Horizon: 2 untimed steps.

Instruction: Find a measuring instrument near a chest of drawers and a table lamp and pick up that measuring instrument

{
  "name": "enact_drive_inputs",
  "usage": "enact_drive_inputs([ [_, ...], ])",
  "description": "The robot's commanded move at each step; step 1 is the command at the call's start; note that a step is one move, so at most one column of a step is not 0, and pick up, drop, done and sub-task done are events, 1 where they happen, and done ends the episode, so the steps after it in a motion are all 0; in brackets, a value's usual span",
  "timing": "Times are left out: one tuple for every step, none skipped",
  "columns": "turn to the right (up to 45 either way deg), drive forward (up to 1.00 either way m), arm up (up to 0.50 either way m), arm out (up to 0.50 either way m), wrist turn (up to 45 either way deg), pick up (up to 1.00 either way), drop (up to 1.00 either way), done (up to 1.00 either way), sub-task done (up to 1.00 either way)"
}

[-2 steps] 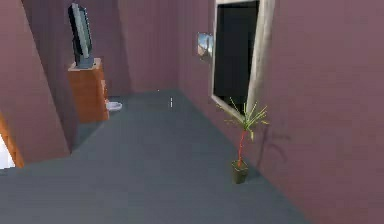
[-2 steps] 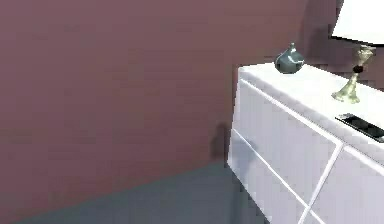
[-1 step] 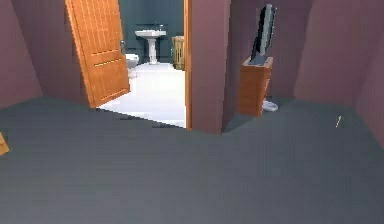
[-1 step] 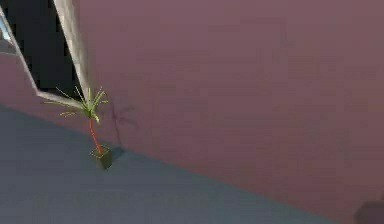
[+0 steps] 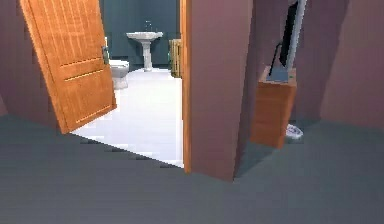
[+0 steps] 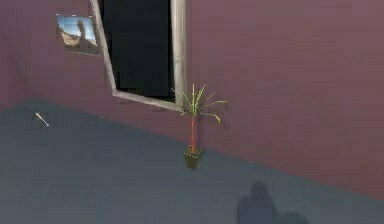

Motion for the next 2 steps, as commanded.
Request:
enact_drive_inputs([
  [-45.0, 0.00, 0.00, 0.00, 0.0, 0.00, 0.00, 0.00, 0.00],
  [-21.0, 0.00, 0.00, 0.00, 0.0, 0.00, 0.00, 0.00, 0.00],
])
